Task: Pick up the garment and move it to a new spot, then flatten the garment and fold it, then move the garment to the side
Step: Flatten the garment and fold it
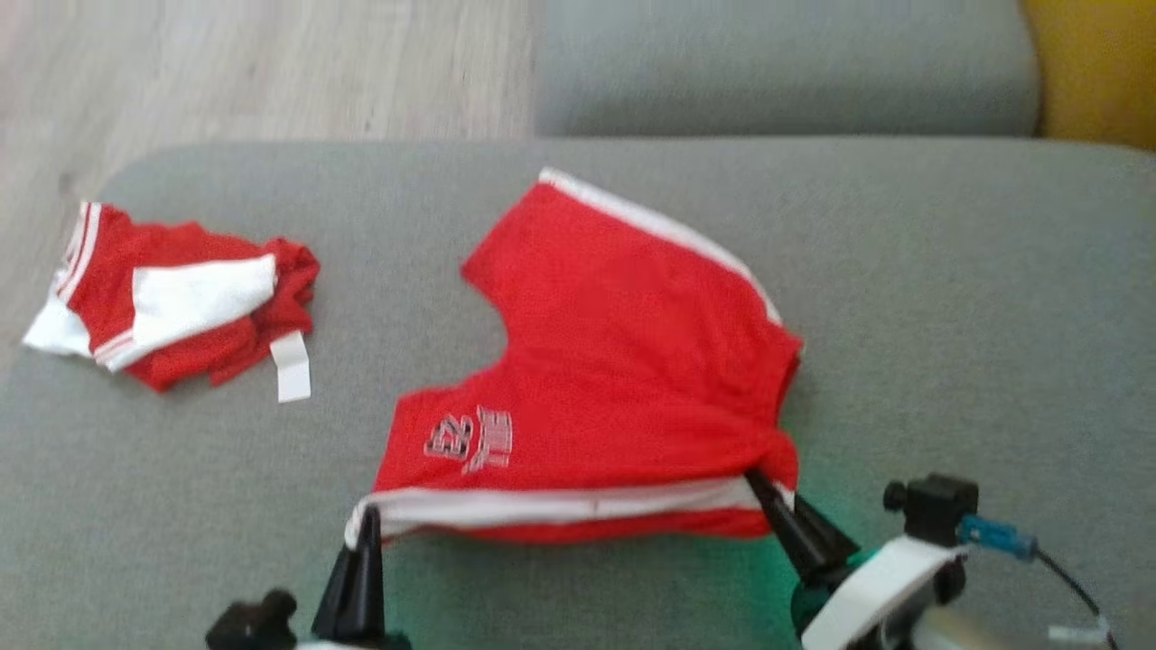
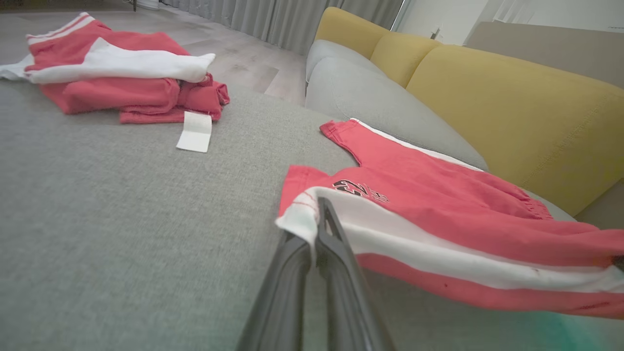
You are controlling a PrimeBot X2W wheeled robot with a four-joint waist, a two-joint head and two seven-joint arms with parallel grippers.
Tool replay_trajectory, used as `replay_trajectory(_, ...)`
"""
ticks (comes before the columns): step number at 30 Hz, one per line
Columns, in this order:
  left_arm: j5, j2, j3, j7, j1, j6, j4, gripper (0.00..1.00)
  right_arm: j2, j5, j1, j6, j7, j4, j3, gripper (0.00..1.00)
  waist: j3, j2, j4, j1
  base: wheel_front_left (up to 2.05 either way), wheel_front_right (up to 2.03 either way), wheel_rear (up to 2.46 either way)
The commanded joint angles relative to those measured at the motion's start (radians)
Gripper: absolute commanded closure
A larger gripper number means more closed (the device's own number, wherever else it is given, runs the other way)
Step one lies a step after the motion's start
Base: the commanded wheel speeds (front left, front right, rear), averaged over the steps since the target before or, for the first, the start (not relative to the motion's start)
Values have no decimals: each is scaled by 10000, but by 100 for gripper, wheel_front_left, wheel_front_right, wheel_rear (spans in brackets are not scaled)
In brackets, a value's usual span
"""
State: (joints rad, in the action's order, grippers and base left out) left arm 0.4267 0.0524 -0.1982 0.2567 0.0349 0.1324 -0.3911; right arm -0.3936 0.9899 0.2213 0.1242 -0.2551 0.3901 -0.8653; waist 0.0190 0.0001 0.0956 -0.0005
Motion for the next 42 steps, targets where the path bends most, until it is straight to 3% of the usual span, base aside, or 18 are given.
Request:
replay_trajectory(1,-123,44,379,51,-94,-18,469,100,-236,123,51,65,-66,-459,-8,100,-424,-1,-90,5,0,0,0)
replay_trajectory(6,-246,134,393,51,222,-18,883,100,-363,348,-425,65,-66,-810,98,100,-372,-1,-285,5,0,0,0)
replay_trajectory(10,-285,627,-45,51,-717,-18,869,100,-90,640,-144,65,-66,-841,276,100,105,-1,-539,5,0,0,0)
replay_trajectory(17,1,2212,-1854,51,-4305,-18,-53,100,794,1668,1267,65,-54,-641,647,100,1642,-1,-1118,5,0,0,0)
replay_trajectory(26,1954,3706,-4651,-495,-8875,-18,-1660,100,1884,2775,3116,65,-60,-277,935,100,3412,-1,-1971,5,0,0,0)
replay_trajectory(32,2786,4171,-5764,-518,-10560,-18,-2715,100,2357,2750,3745,65,-64,-133,1197,100,4070,-1,-2494,5,0,0,0)
replay_trajectory(42,3486,4509,-6530,-243,-11826,-18,-4307,100,2813,2255,3938,65,-65,-198,1758,100,4520,-1,-3093,5,0,0,0)
